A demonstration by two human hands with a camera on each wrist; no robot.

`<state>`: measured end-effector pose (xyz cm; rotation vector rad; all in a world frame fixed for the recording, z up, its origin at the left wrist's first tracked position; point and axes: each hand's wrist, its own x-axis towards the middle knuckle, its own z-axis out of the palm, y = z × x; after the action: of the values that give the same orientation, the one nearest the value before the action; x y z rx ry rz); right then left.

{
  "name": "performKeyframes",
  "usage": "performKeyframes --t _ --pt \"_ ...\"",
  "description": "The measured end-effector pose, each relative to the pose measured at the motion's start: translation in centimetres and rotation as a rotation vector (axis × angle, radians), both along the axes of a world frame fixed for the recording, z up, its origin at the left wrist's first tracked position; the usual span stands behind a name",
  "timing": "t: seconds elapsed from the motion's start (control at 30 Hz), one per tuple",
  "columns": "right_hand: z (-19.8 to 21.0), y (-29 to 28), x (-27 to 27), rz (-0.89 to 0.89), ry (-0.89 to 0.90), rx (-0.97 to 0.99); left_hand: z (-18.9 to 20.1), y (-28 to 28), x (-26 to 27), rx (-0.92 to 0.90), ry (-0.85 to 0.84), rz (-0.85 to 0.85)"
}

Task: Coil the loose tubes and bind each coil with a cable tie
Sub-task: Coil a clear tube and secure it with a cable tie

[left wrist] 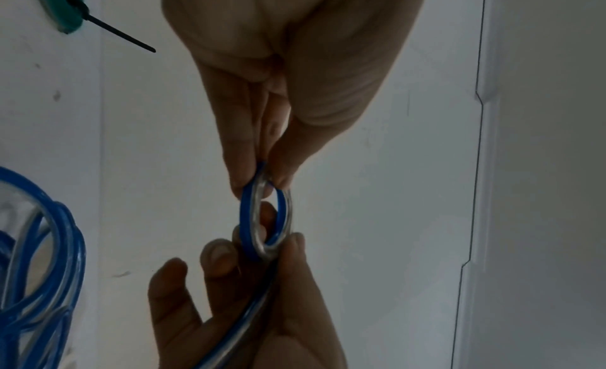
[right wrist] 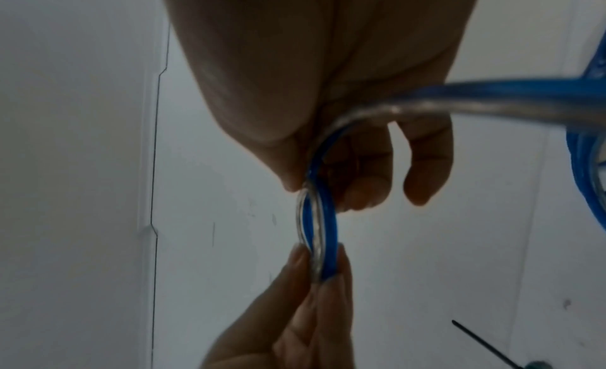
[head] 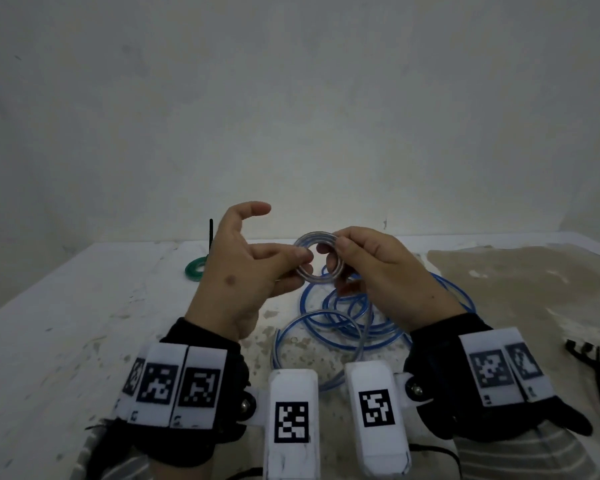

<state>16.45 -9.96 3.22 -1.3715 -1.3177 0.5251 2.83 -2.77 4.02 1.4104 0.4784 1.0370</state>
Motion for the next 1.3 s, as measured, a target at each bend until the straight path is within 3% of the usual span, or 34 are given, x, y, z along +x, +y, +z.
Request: performKeyframes --t 0.17,0.27,0.37,0.47,0.67,0.77,1.07,1.17,1.3 --pt "0.2 0.0 -0.3 -0.073 0.09 0.011 -0.3 -0.4 0.8 -0.051 -0.056 -0.064" --pt "0.2 0.0 -0.2 -0.088 0.098 -0.014 -0.4 -0.5 0.6 -0.024 0.054 -0.17" --pt "0.2 -0.2 -0.1 -0.046 -0.072 -0.042 -0.1 -0.5 0.2 0.033 0.222 -0.244" --pt "0.3 -0.4 -0.3 -0.023 -0.234 -0.056 0.1 -0.4 0.0 0.06 0.249 -0.189" --pt "0.3 -0.6 -0.6 -0.018 -0.09 0.012 0.3 -0.6 -0.4 0.141 0.374 -0.224" --pt "0.0 -0.1 -0.8 -0.033 -0.02 0.073 0.1 -0.3 -0.4 0.109 0.322 -0.193" --pt "-0.1 0.2 -0.4 -0.033 0.243 0.121 -0.8 0.0 1.1 -0.259 -0.034 -0.196" --pt "-0.4 -0.1 -0.5 -0.088 0.162 0.109 -1.2 -0.5 0.9 -0.272 -0.012 -0.216" --pt "-1.3 -0.9 -0.4 -0.169 -0.097 -0.008 -2.1 -0.9 0.2 -0.112 0.198 -0.182"
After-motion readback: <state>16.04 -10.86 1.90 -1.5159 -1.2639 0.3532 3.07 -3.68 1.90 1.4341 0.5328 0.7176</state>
